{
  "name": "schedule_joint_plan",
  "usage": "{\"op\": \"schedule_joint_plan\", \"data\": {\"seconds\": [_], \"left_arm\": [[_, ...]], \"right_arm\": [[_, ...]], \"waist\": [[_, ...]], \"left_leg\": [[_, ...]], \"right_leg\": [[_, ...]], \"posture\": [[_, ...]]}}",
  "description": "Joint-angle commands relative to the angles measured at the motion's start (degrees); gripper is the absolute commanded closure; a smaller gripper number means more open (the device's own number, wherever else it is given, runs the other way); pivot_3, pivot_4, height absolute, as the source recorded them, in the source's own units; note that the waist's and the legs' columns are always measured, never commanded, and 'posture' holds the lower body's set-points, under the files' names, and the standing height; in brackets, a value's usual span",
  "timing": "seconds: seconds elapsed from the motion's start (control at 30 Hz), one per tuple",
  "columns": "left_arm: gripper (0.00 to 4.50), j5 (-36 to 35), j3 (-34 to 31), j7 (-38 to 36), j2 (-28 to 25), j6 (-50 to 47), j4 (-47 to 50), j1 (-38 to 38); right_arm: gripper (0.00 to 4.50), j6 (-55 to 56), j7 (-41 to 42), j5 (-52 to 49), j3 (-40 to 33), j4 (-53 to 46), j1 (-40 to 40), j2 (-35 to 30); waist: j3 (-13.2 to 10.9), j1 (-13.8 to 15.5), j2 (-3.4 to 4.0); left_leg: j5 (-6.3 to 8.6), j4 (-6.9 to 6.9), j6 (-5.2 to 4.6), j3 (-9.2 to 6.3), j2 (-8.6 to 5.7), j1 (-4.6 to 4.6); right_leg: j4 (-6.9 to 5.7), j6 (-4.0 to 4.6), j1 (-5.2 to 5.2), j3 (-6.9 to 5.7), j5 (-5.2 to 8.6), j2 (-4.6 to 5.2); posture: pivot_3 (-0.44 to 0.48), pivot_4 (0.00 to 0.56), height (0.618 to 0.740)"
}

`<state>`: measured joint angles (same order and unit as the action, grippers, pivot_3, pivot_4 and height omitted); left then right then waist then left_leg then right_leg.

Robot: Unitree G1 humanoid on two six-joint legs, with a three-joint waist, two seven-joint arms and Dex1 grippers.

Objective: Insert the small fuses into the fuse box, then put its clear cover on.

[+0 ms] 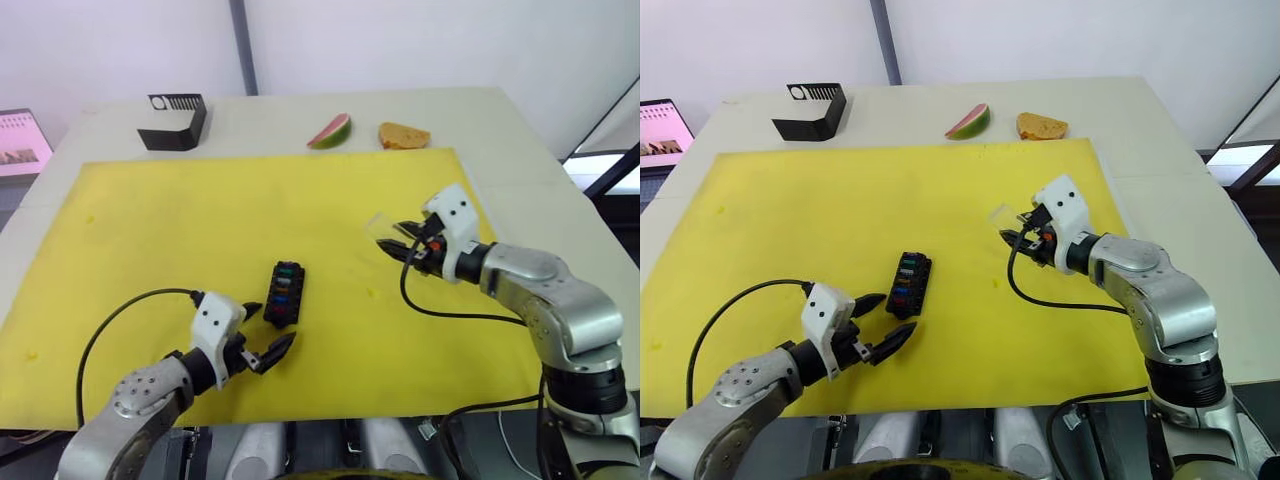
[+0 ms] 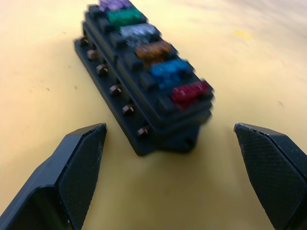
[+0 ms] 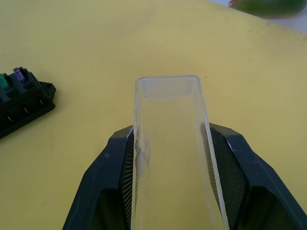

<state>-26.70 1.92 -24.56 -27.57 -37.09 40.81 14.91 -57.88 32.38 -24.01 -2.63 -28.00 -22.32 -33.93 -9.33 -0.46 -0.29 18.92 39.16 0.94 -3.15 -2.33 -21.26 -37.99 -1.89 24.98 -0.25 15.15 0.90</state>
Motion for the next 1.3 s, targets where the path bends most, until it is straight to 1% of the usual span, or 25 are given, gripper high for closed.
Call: {"op": "schedule_joint_plan", "data": {"seconds": [0.03,0.2,0.3,0.43,0.57,0.63,0.77,0.87,0.97,1.07,1.17,1.3], "left_arm": [[0.00,1.79,2.09,1.50,1.08,0.30,-0.52,-1.53],[0.00,3.75,3.25,5.05,4.60,0.04,-2.18,-3.34],[0.00,6.10,3.71,6.35,4.94,0.35,-3.72,-4.62],[0.00,8.16,3.89,5.71,3.33,0.64,-4.70,-5.95],[0.00,8.36,2.31,4.28,1.63,1.33,-5.95,-6.68],[0.00,8.46,1.04,2.91,0.20,2.03,-6.81,-7.50],[0.00,6.27,-1.25,-1.92,-2.95,3.06,-9.20,-9.73],[0.00,4.65,-2.78,-5.80,-4.91,3.88,-12.00,-11.53],[0.00,4.58,-4.49,-7.41,-6.07,4.68,-15.31,-13.24],[0.00,5.01,-3.92,-9.26,-6.67,5.92,-16.42,-13.68],[0.00,5.67,-3.34,-9.00,-5.84,6.66,-17.11,-14.21],[0.00,6.15,-3.07,-8.14,-4.84,6.75,-17.37,-14.63]], "right_arm": [[2.81,0.01,0.11,-1.16,-0.58,-2.29,-1.14,-0.95],[2.81,-0.54,0.65,-2.36,-0.27,-3.72,-0.78,-1.83],[2.81,-0.29,0.72,-2.75,-0.25,-4.20,-0.57,-1.92],[2.81,-0.17,0.75,-3.07,-0.49,-4.42,-0.55,-2.12],[2.81,0.53,0.85,-2.94,-0.60,-4.23,-0.35,-2.43],[2.81,0.94,0.78,-2.95,-0.61,-4.08,-0.35,-2.49],[2.81,2.43,1.85,-3.52,-0.37,-4.44,-0.28,-2.59],[2.81,4.79,5.89,-4.99,0.50,-5.72,-0.02,-4.47],[2.81,6.50,11.00,-7.42,0.99,-6.99,0.09,-7.14],[2.81,7.95,15.88,-9.69,1.77,-7.27,-0.34,-9.53],[2.81,9.79,19.87,-10.37,3.16,-7.15,-0.49,-11.79],[2.81,11.57,21.41,-9.89,4.34,-6.52,-0.62,-12.81]], "waist": [[0.00,0.00,0.00],[0.01,0.02,-0.01],[0.01,0.02,-0.01],[0.01,-0.03,-0.01],[0.01,-0.14,-0.01],[0.01,-0.14,-0.01],[0.01,-0.19,-0.01],[0.00,-0.10,-0.01],[0.00,-0.08,-0.01],[0.00,-0.14,-0.01],[0.00,-0.06,-0.02],[0.00,0.03,-0.02]], "left_leg": [[0.00,0.00,0.00,0.01,0.00,0.00],[0.00,0.00,0.00,0.01,0.00,0.00],[0.00,0.00,0.00,0.01,0.00,0.02],[0.00,0.00,0.00,0.00,0.00,0.04],[0.00,0.00,0.00,0.01,0.00,0.07],[0.00,0.00,0.00,0.00,0.00,0.07],[0.00,0.00,0.01,0.01,0.01,0.09],[0.00,0.00,0.01,0.00,0.00,0.07],[0.00,0.00,0.00,0.00,0.00,0.06],[0.00,0.00,0.00,0.00,0.00,0.08],[0.00,0.00,0.00,-0.01,0.00,0.07],[0.00,0.00,0.00,-0.01,0.00,0.08]], "right_leg": [[0.00,0.00,0.00,0.00,0.00,0.00],[0.00,0.00,-0.01,0.00,0.00,0.00],[0.00,0.00,-0.03,0.00,0.00,-0.01],[0.00,0.00,-0.05,0.00,0.00,-0.02],[-0.02,0.00,-0.05,0.00,0.00,-0.02],[-0.02,0.00,-0.05,0.00,0.00,-0.02],[-0.03,0.00,-0.05,0.00,0.00,-0.03],[-0.02,0.00,-0.05,0.00,0.00,-0.03],[0.00,0.00,-0.05,0.00,0.00,-0.03],[0.00,0.00,-0.06,0.00,0.00,-0.03],[0.00,0.00,-0.06,0.00,0.00,-0.02],[0.01,0.00,-0.06,0.00,0.00,-0.01]], "posture": [[0.000,0.150,0.740],[0.000,0.150,0.740],[0.000,0.150,0.740],[0.000,0.150,0.740],[0.000,0.150,0.740],[0.000,0.150,0.740],[0.000,0.150,0.740],[0.000,0.150,0.740],[0.000,0.150,0.740],[0.000,0.150,0.740],[0.000,0.150,0.740],[0.000,0.150,0.740]]}}
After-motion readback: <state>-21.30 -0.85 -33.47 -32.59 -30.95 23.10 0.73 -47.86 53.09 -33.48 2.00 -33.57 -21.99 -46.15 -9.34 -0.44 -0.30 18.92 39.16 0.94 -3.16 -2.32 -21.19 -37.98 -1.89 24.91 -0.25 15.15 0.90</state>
